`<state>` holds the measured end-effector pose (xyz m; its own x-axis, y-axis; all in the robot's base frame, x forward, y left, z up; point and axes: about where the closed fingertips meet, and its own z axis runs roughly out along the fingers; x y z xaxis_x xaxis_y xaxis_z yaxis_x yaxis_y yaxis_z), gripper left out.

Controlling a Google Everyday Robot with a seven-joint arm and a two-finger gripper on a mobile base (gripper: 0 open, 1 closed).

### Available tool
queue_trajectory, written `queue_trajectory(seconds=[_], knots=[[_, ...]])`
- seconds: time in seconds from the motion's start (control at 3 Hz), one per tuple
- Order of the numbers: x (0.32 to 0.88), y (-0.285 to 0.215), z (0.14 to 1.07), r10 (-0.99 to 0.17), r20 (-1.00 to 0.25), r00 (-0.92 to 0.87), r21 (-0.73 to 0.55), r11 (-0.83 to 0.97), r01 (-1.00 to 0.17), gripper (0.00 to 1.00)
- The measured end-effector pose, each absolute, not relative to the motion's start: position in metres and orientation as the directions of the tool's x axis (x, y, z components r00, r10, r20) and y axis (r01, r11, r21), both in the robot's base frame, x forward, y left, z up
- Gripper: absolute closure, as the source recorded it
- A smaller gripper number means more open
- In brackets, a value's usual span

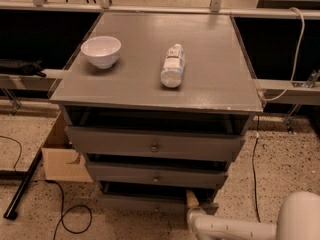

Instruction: Open bottom drawer

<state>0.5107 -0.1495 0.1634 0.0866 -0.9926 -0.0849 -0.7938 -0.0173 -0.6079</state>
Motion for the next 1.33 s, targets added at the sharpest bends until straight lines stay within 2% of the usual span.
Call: queue_trajectory(seconds=[0.33,1.33], knots=[[0.504,-0.142,0.157,-0.982,-0.145,0.120,-0.582,-0.013,-0.813,0.00],[0.530,-0.139,0.178,-0.988,-0.098,0.117,-0.582,-0.039,-0.813,0.00]])
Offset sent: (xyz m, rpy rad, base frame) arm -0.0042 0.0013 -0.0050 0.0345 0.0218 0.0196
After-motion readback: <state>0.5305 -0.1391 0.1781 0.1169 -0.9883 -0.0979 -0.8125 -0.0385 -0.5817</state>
